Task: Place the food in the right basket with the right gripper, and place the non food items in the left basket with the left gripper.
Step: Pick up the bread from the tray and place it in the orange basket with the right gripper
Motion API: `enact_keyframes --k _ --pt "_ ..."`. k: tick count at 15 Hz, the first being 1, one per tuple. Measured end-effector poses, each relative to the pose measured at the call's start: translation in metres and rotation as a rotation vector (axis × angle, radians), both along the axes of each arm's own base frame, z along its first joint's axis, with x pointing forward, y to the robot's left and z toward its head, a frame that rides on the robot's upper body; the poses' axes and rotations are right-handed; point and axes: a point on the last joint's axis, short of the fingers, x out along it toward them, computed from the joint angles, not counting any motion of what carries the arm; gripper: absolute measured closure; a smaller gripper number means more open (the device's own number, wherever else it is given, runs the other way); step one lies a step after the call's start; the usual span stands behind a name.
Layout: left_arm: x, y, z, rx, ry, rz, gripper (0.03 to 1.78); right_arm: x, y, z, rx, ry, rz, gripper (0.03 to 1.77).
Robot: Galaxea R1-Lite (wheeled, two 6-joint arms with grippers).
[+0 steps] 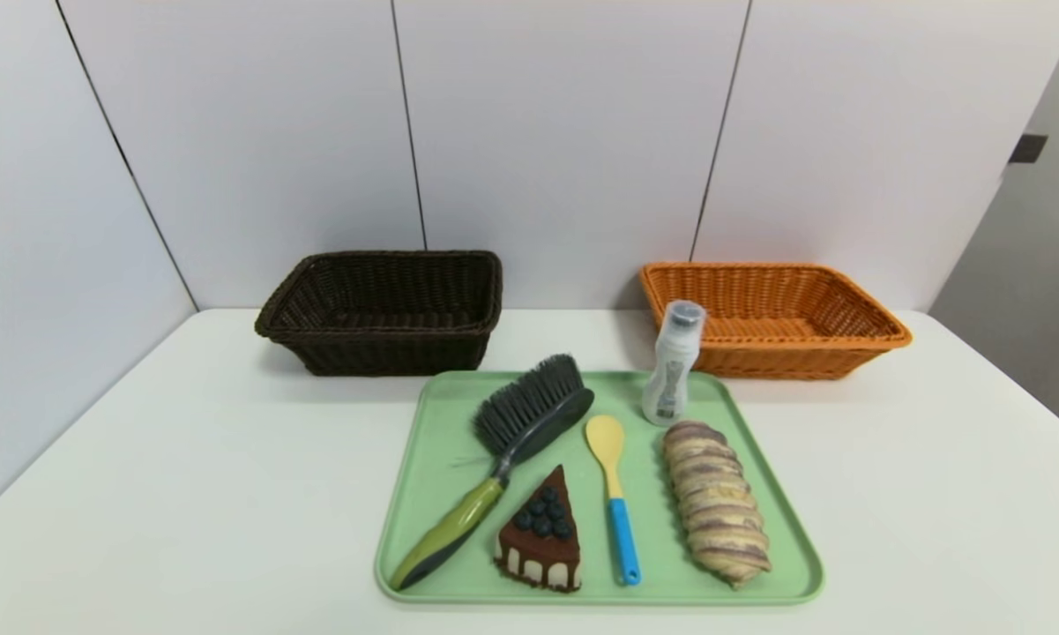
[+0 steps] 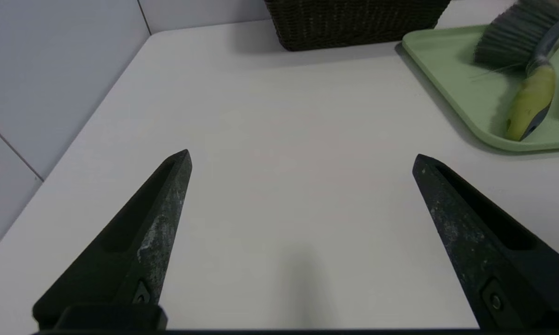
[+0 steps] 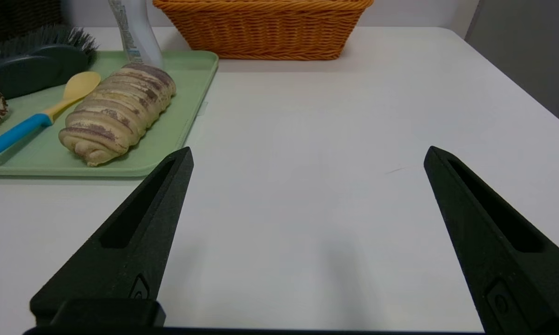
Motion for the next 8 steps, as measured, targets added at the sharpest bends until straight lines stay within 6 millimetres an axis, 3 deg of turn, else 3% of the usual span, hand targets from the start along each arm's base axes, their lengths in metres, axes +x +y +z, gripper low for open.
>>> enact_keyframes --k 4,6,8 --pt "-0.012 0.000 0.074 -0.025 0.003 -0.001 0.12 -0.001 0.000 0.001 -0.032 0.023 0.013 0.09" --pt "-0.003 0.000 0.122 -0.069 0.006 -0.003 0.12 -0.006 0.001 0.019 -0.040 -0.002 0.054 0.09" --pt "0.018 0.000 0.165 -0.112 0.032 -0.012 0.12 -0.009 0.002 0.049 -0.011 0.021 0.104 0.09"
